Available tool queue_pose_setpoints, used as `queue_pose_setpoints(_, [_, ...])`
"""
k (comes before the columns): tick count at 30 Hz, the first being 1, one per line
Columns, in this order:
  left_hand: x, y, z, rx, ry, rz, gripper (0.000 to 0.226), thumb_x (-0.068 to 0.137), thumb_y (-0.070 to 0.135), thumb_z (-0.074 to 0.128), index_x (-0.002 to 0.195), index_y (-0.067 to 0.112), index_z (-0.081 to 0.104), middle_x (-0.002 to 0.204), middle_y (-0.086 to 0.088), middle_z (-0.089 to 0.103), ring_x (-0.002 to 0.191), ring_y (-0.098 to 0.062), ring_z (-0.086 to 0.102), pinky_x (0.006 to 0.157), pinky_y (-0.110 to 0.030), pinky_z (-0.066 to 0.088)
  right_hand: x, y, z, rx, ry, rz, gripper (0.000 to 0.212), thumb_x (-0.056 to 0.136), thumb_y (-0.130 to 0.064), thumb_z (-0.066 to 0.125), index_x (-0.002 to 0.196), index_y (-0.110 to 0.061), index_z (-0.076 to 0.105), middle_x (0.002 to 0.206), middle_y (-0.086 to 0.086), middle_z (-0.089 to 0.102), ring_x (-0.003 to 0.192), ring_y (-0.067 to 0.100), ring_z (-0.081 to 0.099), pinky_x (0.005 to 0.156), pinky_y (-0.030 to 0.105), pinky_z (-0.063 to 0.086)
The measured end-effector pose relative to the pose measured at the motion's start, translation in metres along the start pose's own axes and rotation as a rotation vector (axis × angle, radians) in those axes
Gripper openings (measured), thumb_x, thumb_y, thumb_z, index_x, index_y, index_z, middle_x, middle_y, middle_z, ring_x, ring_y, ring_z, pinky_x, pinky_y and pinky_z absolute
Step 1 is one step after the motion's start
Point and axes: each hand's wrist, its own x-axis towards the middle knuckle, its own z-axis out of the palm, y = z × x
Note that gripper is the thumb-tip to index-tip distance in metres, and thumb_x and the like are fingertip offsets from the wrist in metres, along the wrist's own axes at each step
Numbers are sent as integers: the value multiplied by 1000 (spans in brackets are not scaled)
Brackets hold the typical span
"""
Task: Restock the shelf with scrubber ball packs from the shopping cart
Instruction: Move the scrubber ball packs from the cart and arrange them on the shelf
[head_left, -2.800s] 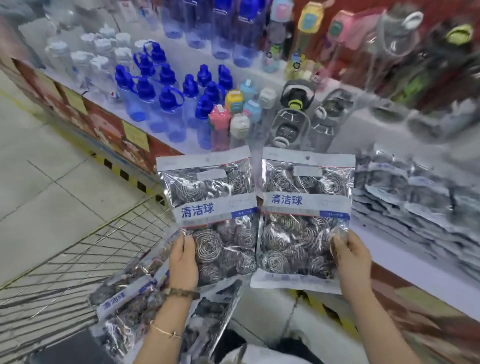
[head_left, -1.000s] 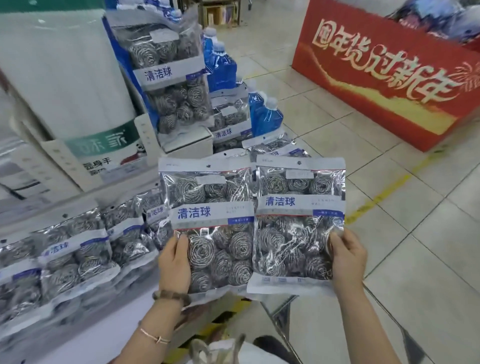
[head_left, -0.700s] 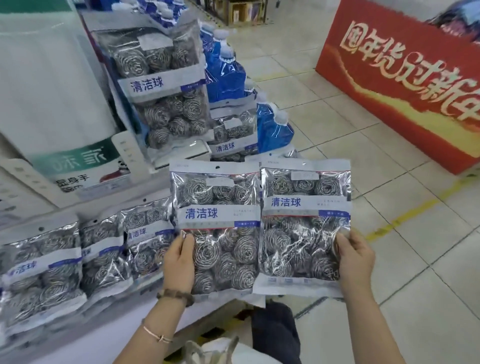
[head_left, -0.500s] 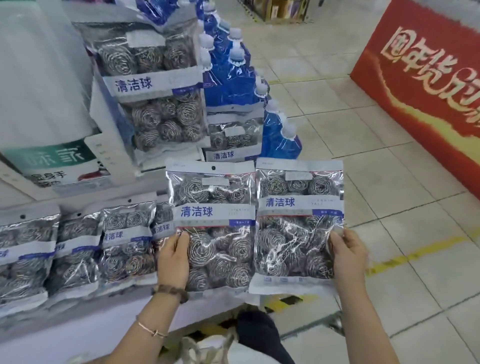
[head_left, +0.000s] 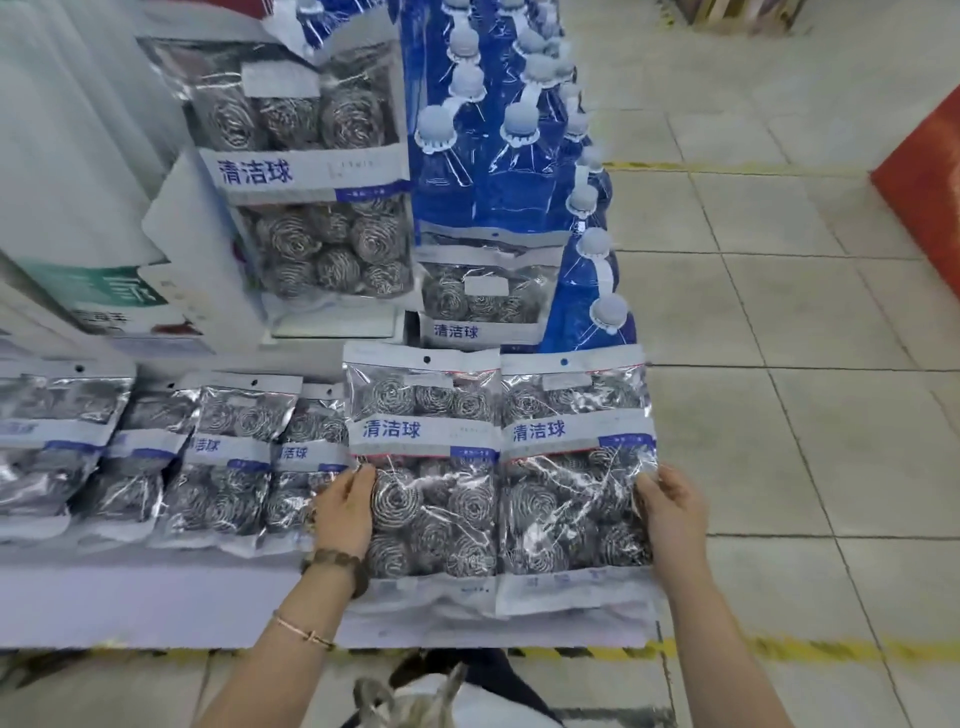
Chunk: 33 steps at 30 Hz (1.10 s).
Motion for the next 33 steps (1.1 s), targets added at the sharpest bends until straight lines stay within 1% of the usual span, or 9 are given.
queue_pose_setpoints(4, [12, -5, 1, 101, -22, -90, 37, 95, 34, 43, 112, 4, 57, 112, -9, 56, 106, -24, 51, 96, -40, 36, 10, 15, 6, -168, 1, 77, 16, 93, -7, 49, 79, -13, 54, 67, 4, 47, 59, 16, 38, 53, 28, 29])
queue_pose_setpoints(7, [16, -12, 2, 256, -44, -96, 52, 95, 39, 40, 133, 4, 43, 136, -15, 46, 125, -32, 43, 103, -45, 32, 7, 16, 3, -471, -25, 46, 9, 96, -11, 43, 91, -10, 50, 71, 8, 51, 60, 16, 42, 53, 27, 30])
queue_pose_setpoints(10, [18, -15, 2, 348, -33, -68, 45, 94, 37, 44, 125, 4, 47, 112, -15, 58, 97, -28, 55, 86, -37, 42, 7, 16, 0, -596, -13, 3, 20, 96, -18, 46, 111, -10, 55, 98, 11, 61, 80, 26, 54, 62, 31, 37])
queue_pose_setpoints(13, [22, -16, -1, 451, -18, 13, 50, 88, 40, 51, 128, 11, 41, 109, -12, 57, 77, -19, 56, 72, -38, 54, 11, 7, 1, -666, 25, -115, 32, 92, -15, 51, 123, -8, 53, 111, 10, 60, 98, 29, 55, 76, 34, 42])
queue_pose_setpoints(16, [21, -8, 0, 655, -5, 212, 61, 86, 44, 50, 138, 18, 31, 127, -8, 44, 91, -18, 57, 76, -36, 56, 10, -10, 13, -760, -2, -235, 37, 90, -11, 53, 126, -7, 52, 114, 12, 58, 101, 28, 54, 83, 37, 46])
queue_pose_setpoints(20, [6, 15, 26, 868, -116, 491, 62, 91, 47, 40, 144, 23, 21, 151, -3, 18, 137, -20, 23, 114, -38, 18, -2, -21, 49, -867, -141, -336, 40, 91, -22, 53, 131, -18, 49, 126, 5, 55, 103, 22, 56, 90, 39, 49])
queue_pose_setpoints(25, [6, 9, 56, 1050, -249, 546, 64, 92, 57, 20, 146, 28, 2, 154, -6, -11, 142, -23, -8, 115, -45, -1, -12, 1, 74, -1151, -284, -413, 47, 96, -36, 42, 140, -20, 41, 152, 10, 29, 140, 29, 25, 114, 43, 18])
queue_pose_setpoints(29, [8, 2, 64, 1117, -246, 551, 69, 85, 59, -1, 146, 26, -7, 152, -9, -18, 142, -26, -11, 114, -49, -3, -12, 8, 79, -1264, -245, -416, 49, 88, -41, 32, 118, -18, 64, 132, 13, 55, 121, 33, 54, 97, 50, 41])
queue_pose_setpoints(33, [10, -3, 70, 1141, -244, 551, 81, 70, 57, -17, 143, 24, -14, 146, -9, -26, 141, -28, -14, 114, -52, -3, -14, 11, 84, -1314, -246, -419, 51, 88, -39, 31, 123, -19, 62, 134, 14, 54, 122, 31, 53, 98, 49, 34])
